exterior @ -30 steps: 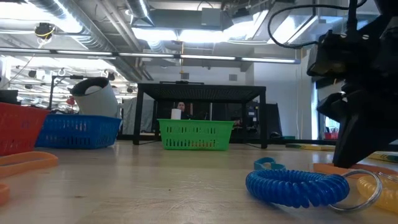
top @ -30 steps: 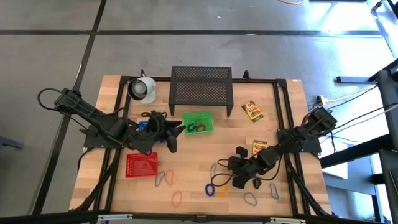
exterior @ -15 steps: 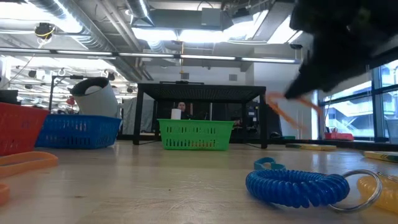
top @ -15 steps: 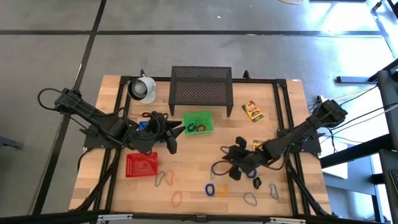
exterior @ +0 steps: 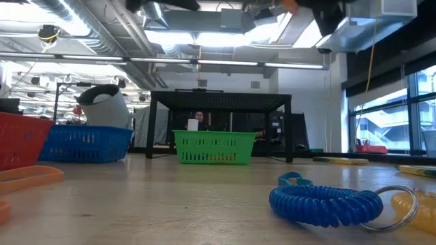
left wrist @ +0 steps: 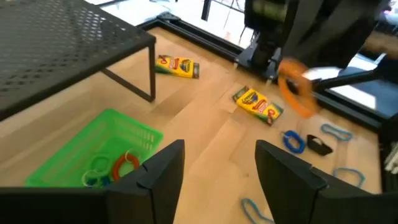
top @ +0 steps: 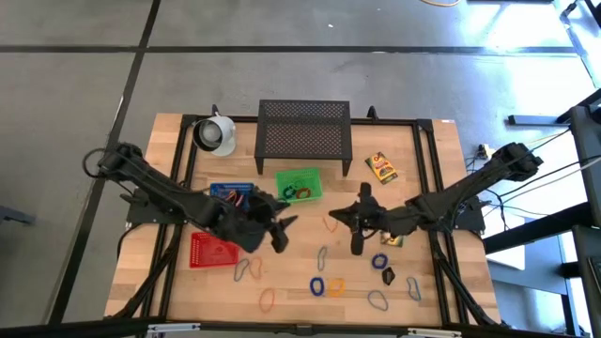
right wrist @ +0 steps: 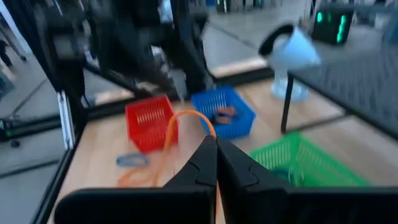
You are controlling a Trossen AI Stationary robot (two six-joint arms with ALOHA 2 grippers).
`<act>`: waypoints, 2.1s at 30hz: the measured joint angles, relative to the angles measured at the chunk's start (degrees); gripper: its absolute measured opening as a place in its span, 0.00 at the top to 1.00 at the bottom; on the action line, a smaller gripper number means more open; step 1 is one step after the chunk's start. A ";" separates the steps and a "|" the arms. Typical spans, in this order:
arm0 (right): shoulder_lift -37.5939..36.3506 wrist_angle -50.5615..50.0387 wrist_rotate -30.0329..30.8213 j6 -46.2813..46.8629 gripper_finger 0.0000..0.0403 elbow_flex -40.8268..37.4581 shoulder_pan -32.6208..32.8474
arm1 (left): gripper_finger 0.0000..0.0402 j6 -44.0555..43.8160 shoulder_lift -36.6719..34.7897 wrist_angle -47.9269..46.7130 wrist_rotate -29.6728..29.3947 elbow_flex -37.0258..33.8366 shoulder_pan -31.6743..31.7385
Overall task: Pick & Place Office Desk Supplies
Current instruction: Put the orange rubber band into the blue bin
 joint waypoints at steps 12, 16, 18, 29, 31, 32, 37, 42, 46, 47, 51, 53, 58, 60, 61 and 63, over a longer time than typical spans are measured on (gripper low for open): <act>0.02 5.40 1.50 -11.09 1.00 0.02 -1.10 | 0.50 15.94 9.92 24.73 7.81 -0.02 4.02; 0.02 5.82 1.50 -13.00 1.00 0.02 -1.10 | 0.50 18.16 10.64 28.54 8.13 -0.02 5.10; 0.02 6.22 1.50 -13.83 1.00 0.02 -1.09 | 0.50 18.40 10.64 29.39 8.24 -0.02 5.76; 0.02 6.68 1.47 -16.95 1.00 0.02 -1.10 | 0.50 17.78 10.62 31.97 15.96 -0.02 9.06; 0.02 6.68 1.46 -17.40 1.00 0.02 -1.10 | 0.50 17.78 10.62 32.00 16.02 -0.02 9.22; 0.02 6.67 1.48 -17.42 1.00 0.02 -1.10 | 0.51 17.95 10.62 31.99 16.01 -0.02 9.24; 0.02 6.67 1.48 -17.46 1.00 0.02 -1.10 | 0.63 20.22 10.62 32.17 16.00 -0.02 9.22; 0.02 6.67 1.06 -17.10 0.97 0.02 -1.10 | 0.88 20.86 10.62 32.19 16.00 -0.02 9.20; 0.02 6.34 -0.60 -15.85 0.93 0.02 -1.10 | 0.98 21.82 10.62 32.19 16.00 -0.02 9.18; 0.02 6.11 -1.11 -15.76 0.91 0.02 -1.10 | 0.99 21.78 10.62 32.19 16.00 -0.02 9.18; -0.03 5.47 -2.28 -12.01 0.83 0.02 -1.26 | 1.00 21.36 10.62 32.19 16.00 -0.02 9.13; -0.78 2.86 -2.87 -8.67 0.77 0.02 -1.44 | 1.00 20.22 10.62 32.17 16.00 -0.02 9.13; -4.89 -7.74 -7.86 -2.05 0.60 0.00 -1.73 | 1.00 14.51 10.62 29.98 16.00 -0.02 9.13; -7.44 -12.61 -10.91 0.78 0.54 0.01 -1.71 | 0.99 11.88 10.62 27.78 15.99 -0.02 9.13; -8.59 -15.01 -12.97 2.57 0.52 0.01 -1.71 | 0.99 10.66 10.62 26.41 15.99 -0.02 9.13; -10.61 -20.65 -17.34 7.37 0.49 0.04 -1.71 | 0.99 7.88 10.56 22.85 15.98 -0.02 9.13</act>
